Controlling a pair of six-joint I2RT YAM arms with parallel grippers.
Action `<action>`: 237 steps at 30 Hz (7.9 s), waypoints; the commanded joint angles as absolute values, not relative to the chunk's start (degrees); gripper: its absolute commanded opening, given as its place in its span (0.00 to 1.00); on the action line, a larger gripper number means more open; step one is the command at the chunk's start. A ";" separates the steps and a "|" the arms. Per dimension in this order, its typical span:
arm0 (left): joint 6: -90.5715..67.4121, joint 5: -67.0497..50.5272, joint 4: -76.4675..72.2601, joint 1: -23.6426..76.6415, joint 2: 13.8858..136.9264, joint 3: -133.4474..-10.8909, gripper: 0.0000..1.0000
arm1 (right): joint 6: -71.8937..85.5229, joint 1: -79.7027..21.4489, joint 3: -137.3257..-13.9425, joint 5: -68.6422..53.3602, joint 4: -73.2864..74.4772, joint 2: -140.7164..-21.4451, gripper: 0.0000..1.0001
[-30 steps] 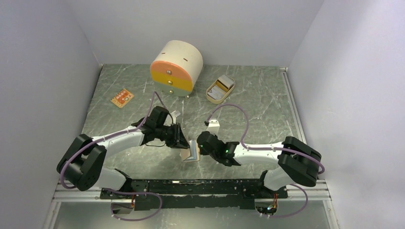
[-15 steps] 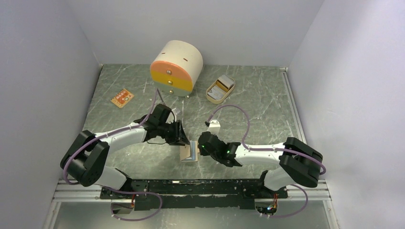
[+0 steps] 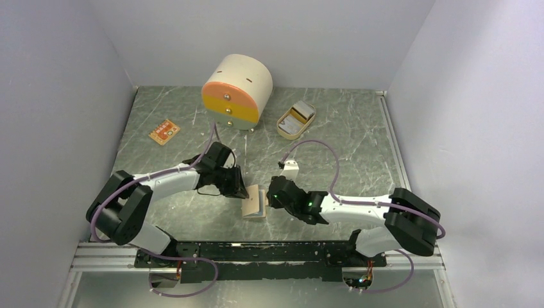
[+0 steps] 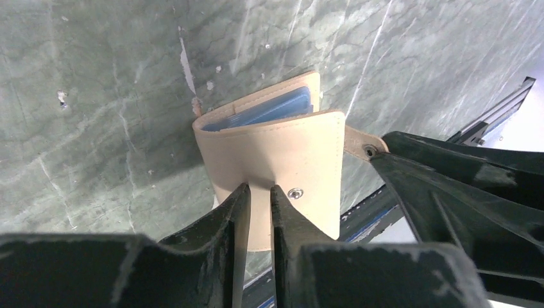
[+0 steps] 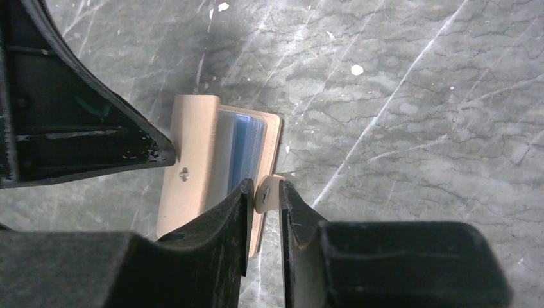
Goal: Put the credit cards into the card holder
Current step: Close the card holder at the center of the board.
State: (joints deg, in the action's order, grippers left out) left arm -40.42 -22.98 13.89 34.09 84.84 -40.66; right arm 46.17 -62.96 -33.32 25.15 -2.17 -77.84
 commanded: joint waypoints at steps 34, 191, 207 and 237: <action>-39.52 -18.29 15.19 34.34 89.55 -40.48 0.32 | 45.57 -62.32 -33.35 20.11 -7.38 -76.73 0.00; -45.75 -27.16 6.52 33.62 84.36 -33.32 0.35 | 37.34 -70.05 -50.50 24.65 9.76 -91.11 0.00; -44.95 -26.10 7.64 31.45 81.17 -32.40 0.27 | 37.38 -70.06 -49.97 24.97 10.33 -91.65 0.00; -44.66 -27.73 5.00 31.46 85.14 -31.65 0.24 | 36.85 -71.29 -52.97 25.24 10.39 -95.52 0.00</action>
